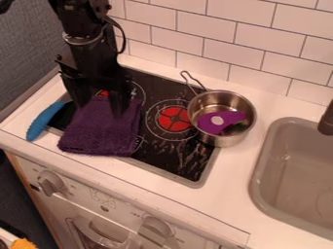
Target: Put the eggplant at the top left of the right burner
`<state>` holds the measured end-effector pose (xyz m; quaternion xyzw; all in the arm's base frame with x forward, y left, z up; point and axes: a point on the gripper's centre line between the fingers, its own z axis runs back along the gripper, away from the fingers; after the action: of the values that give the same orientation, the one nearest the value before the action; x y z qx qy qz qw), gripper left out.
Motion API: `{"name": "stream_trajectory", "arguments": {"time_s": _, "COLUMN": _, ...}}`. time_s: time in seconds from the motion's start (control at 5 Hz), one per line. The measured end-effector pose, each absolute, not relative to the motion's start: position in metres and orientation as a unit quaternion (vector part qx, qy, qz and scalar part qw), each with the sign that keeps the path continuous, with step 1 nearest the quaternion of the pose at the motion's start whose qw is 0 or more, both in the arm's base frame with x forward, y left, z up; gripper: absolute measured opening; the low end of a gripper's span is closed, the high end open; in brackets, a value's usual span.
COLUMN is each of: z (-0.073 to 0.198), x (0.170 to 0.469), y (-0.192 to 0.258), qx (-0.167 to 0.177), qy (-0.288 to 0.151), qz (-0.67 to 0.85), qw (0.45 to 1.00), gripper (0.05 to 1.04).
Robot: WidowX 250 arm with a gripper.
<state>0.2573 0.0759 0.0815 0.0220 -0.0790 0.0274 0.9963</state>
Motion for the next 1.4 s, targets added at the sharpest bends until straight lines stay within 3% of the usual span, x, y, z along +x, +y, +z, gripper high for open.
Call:
{"name": "stream_trajectory", "arguments": {"time_s": 0.2, "z": 0.074, "x": 0.256, "y": 0.074, "qx": 0.018, "qy": -0.066, "qz": 0.026, "qw": 0.997, "gripper": 0.999}}
{"name": "stream_trajectory", "arguments": {"time_s": 0.6, "z": 0.091, "x": 0.299, "y": -0.012, "qx": -0.007, "qy": -0.1, "qz": -0.133, "qw": 0.986, "gripper": 0.999}}
{"name": "stream_trajectory", "arguments": {"time_s": 0.8, "z": 0.087, "x": 0.322, "y": -0.051, "qx": -0.004, "qy": -0.096, "qz": -0.193, "qw": 0.976, "gripper": 0.999}}
{"name": "stream_trajectory", "arguments": {"time_s": 1.2, "z": 0.042, "x": 0.354, "y": -0.072, "qx": 0.019, "qy": -0.049, "qz": -0.216, "qw": 0.975, "gripper": 0.999}}
{"name": "stream_trajectory", "arguments": {"time_s": 1.4, "z": 0.04, "x": 0.363, "y": -0.069, "qx": 0.036, "qy": -0.052, "qz": -0.212, "qw": 0.975, "gripper": 0.999}}
